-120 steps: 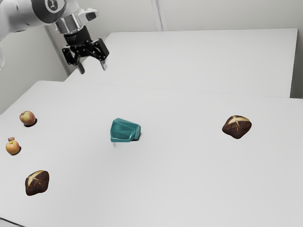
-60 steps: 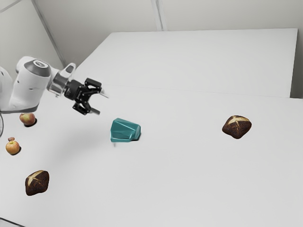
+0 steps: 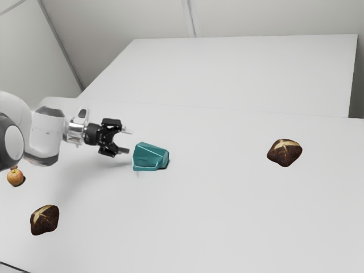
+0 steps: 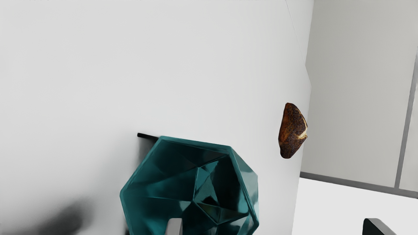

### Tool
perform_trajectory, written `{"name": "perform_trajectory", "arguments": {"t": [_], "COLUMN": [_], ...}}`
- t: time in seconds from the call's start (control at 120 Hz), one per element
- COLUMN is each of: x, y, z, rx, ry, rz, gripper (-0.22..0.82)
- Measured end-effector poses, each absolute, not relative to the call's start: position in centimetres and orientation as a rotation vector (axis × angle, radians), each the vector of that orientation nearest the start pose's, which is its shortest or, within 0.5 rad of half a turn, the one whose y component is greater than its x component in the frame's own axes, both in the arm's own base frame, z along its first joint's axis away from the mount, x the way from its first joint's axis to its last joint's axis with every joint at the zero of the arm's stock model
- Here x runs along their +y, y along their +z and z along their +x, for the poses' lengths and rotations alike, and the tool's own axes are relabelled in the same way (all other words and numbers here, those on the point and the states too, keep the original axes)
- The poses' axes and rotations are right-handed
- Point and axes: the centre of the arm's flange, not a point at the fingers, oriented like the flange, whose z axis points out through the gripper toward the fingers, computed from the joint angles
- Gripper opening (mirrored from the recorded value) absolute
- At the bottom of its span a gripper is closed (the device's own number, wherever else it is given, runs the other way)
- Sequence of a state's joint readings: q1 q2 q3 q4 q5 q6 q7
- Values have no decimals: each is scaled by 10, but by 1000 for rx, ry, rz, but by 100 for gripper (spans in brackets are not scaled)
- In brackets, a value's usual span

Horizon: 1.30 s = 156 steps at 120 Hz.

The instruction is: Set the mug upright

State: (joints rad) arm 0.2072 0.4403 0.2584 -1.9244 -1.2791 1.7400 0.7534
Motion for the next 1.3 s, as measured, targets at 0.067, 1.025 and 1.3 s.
{"name": "perform_trajectory", "arguments": {"t": [0.067, 1.025, 1.3], "x": [180, 130, 112], "y": [265, 244, 371], "z": [571, 570, 604], "rx": [362, 178, -113], "ry": [228, 327, 450], "rz": [1949, 1874, 2027], "gripper": [60, -13, -16]}}
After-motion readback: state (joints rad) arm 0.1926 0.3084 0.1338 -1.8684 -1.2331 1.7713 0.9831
